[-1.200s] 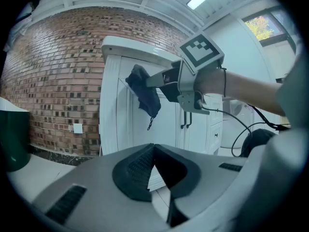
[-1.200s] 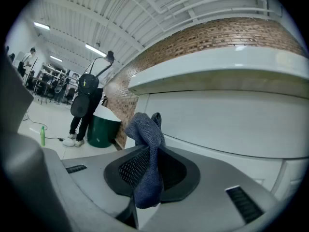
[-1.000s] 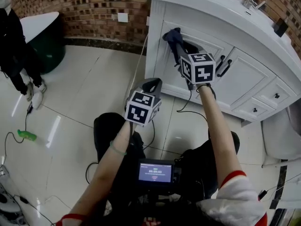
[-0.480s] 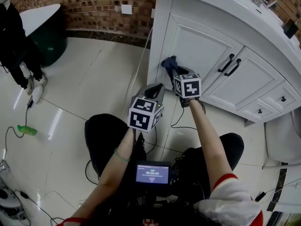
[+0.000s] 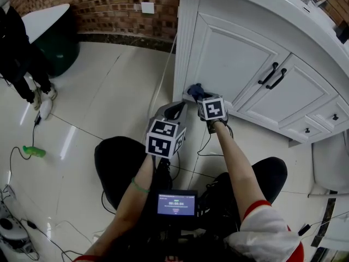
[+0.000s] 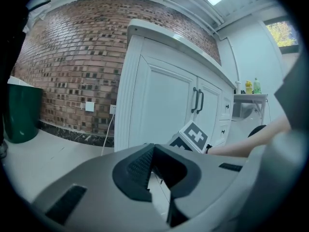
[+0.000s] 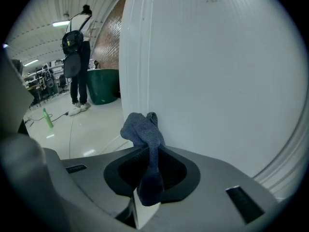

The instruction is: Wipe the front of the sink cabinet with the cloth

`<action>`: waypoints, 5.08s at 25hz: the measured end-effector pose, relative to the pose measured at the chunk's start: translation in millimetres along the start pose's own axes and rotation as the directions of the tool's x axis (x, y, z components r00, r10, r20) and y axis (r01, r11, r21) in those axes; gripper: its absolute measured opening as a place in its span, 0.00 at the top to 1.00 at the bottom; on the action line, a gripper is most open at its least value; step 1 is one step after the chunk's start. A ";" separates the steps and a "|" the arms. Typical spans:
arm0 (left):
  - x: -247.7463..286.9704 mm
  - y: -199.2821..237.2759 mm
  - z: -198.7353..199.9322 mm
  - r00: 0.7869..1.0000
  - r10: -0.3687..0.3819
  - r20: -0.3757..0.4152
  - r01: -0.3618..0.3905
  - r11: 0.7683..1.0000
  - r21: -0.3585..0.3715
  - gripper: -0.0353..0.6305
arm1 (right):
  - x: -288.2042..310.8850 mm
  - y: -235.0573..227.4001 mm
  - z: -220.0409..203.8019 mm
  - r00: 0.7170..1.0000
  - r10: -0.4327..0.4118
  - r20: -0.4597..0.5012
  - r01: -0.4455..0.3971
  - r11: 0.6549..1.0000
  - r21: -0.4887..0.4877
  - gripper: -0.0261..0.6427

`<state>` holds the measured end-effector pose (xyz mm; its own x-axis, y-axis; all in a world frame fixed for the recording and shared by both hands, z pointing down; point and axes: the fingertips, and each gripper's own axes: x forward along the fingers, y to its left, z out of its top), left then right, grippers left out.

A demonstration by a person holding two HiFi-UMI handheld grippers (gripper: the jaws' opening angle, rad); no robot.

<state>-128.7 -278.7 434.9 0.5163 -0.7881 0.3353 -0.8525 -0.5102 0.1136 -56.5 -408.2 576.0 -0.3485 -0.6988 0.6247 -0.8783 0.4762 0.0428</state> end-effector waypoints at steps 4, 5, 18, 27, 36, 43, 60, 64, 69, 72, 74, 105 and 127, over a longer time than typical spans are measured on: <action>1.4 -1.4 -4.2 1.000 -0.008 -0.016 0.008 1.000 0.015 0.91 | -10.0 2.8 8.3 0.999 0.019 0.027 -0.019 1.000 -0.018 0.87; 1.0 -1.2 -4.8 1.000 -0.008 -0.018 0.008 1.000 0.017 0.92 | -20.8 4.3 18.9 0.998 0.025 0.056 -0.024 1.000 -0.017 0.87; -13.0 -22.3 22.2 0.999 -0.026 0.019 0.025 0.998 0.054 0.92 | -231.7 -32.4 225.6 0.851 -0.021 0.525 0.086 0.991 -0.099 0.87; -24.3 -30.2 26.3 0.999 -0.027 0.024 0.025 0.997 0.072 0.92 | -274.9 -48.5 241.5 0.810 -0.075 0.582 0.144 0.987 -0.074 0.87; -18.1 -32.1 16.9 0.999 -0.032 0.011 0.031 0.997 0.071 0.91 | -192.6 -49.9 156.8 0.912 -0.078 0.402 0.099 0.995 -0.030 0.87; -7.2 -23.2 1.2 1.000 -0.017 -0.005 0.017 0.999 0.046 0.91 | -113.4 -43.3 69.4 0.979 -0.070 0.191 0.076 0.997 -0.028 0.87; 10.4 -21.4 -10.9 1.000 -0.016 -0.026 0.018 0.999 0.047 0.92 | -21.3 -43.6 -38.1 0.990 -0.087 -0.107 0.085 0.996 -0.021 0.87; 10.8 -23.5 -11.9 0.999 -0.019 -0.032 0.020 0.999 0.049 0.92 | -43.5 -35.3 -13.3 1.000 -0.017 -0.021 0.017 0.999 -0.032 0.87; 11.4 -32.8 -11.3 0.999 -0.030 -0.041 0.033 0.997 0.069 0.91 | -116.8 -43.9 57.1 0.985 0.006 0.171 0.005 0.998 -0.061 0.87; 9.1 -40.1 -7.9 0.998 -0.036 -0.042 0.039 0.996 0.078 0.92 | -166.6 -58.5 101.1 0.958 -0.019 0.287 0.043 0.996 -0.077 0.87; 7.4 -45.4 -2.8 0.999 -0.037 -0.034 0.040 0.996 0.079 0.91 | -198.0 -69.0 128.0 0.934 -0.040 0.354 0.075 0.994 -0.084 0.87; -3.5 -79.6 14.1 0.998 -0.068 -0.008 0.069 0.989 0.130 0.92 | -233.2 -108.0 123.3 0.907 -0.156 0.390 0.167 0.986 0.006 0.87; 24.7 -72.6 -10.6 0.996 -0.079 -0.042 0.083 0.991 0.103 0.92 | -60.2 -90.6 -68.6 0.992 -0.095 -0.079 0.099 0.994 0.055 0.87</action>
<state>-55.0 -257.5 444.9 0.5785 -0.7301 0.3638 -0.7936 -0.6068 0.0444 66.5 -372.7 587.9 -0.2368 -0.6963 0.6776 -0.9252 0.3744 0.0614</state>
